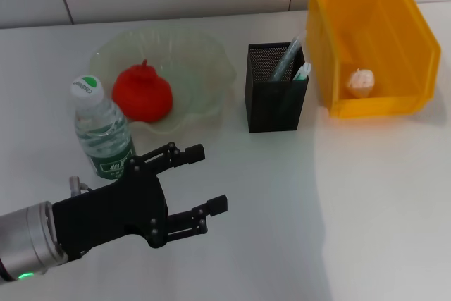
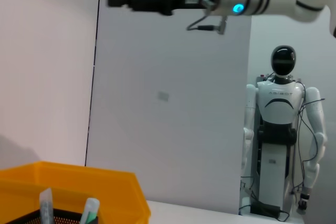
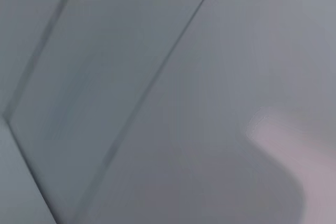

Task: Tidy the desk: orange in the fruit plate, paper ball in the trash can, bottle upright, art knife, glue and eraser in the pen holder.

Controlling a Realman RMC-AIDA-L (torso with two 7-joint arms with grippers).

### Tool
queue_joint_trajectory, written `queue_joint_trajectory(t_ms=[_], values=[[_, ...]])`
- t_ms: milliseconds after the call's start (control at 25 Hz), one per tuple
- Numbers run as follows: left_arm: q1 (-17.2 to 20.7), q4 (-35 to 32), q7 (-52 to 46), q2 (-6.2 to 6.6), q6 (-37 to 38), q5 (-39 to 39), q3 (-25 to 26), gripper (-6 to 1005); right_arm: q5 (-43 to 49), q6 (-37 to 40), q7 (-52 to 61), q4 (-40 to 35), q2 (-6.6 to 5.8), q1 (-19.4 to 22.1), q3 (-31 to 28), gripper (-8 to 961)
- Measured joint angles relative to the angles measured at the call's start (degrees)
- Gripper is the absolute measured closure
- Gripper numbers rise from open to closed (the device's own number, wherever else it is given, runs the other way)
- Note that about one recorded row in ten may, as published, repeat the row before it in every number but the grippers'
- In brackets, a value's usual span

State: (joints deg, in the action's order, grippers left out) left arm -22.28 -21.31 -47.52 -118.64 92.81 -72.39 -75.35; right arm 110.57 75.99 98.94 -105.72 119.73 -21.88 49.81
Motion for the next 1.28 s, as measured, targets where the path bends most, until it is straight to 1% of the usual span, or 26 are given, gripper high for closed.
queue_joint_trajectory(t_ms=[120,200,320,400,520,560,600,640,680,720,760,800,920,1000,1280], values=[[-0.2,-0.3,0.0,0.07,0.0,0.0,0.0,208,-14.6,5.0,-1.8,6.5,-0.20,7.4,-2.1,572],[-0.3,-1.3,-0.4,0.23,0.3,-0.1,-0.3,208,-20.5,9.8,-5.3,10.5,-0.09,12.3,-1.8,499],[-0.1,-1.7,-0.5,0.39,0.7,-0.2,-0.6,207,-21.6,17.2,-11.6,19.1,0.02,16.6,-1.7,389],[0.1,-1.7,-0.8,0.68,1.1,-0.3,-0.6,207,-22.1,21.8,-15.9,27.3,-0.23,17.2,-2.1,316],[0.1,-1.7,-2.3,1.13,1.5,-1.6,-0.3,207,-22.5,28.6,-25.5,43.8,-0.87,15.4,-2.7,207],[0.1,-1.8,-2.9,1.27,1.5,-2.5,-0.1,207,-22.0,29.7,-28.7,48.5,-0.95,14.5,-2.9,171],[0.1,-1.8,-3.3,1.46,1.5,-2.8,0.0,207,-20.0,30.6,-34.4,56.1,-0.89,12.7,-2.8,134],[0.1,-1.8,-3.3,1.46,1.5,-2.8,0.0,207,-20.0,30.6,-34.4,56.1,-0.89,12.7,-2.8,129],[0.5,-1.7,-3.6,2.03,1.5,-3.3,0.0,207,-18.2,30.2,-36.2,58.7,-0.78,11.5,-2.7,124],[0.6,-1.6,-3.6,2.31,1.3,-3.3,-0.1,207,-16.7,29.8,-37.2,60.7,-0.69,10.4,-2.7,120],[0.6,-1.6,-3.6,2.31,1.3,-3.3,-0.1,207,-14.8,29.2,-37.7,62.5,-0.67,9.1,-2.7,115],[1.1,-1.3,-3.6,2.79,1.1,-3.9,-0.1,207,-13.1,28.6,-38.0,63.9,-0.62,7.9,-2.6,110],[1.6,-1.4,-3.5,3.04,1.1,-4.6,0.2,207,-11.0,27.0,-38.2,66.4,-0.57,5.7,-2.1,110],[1.6,-1.4,-3.4,3.10,1.0,-4.7,0.3,207,-10.4,25.8,-38.9,67.2,-0.50,4.8,-1.5,110],[2.1,-1.3,-3.0,3.20,0.9,-4.7,0.3,207,-10.0,24.9,-39.1,67.6,-0.46,4.0,-1.4,109]])
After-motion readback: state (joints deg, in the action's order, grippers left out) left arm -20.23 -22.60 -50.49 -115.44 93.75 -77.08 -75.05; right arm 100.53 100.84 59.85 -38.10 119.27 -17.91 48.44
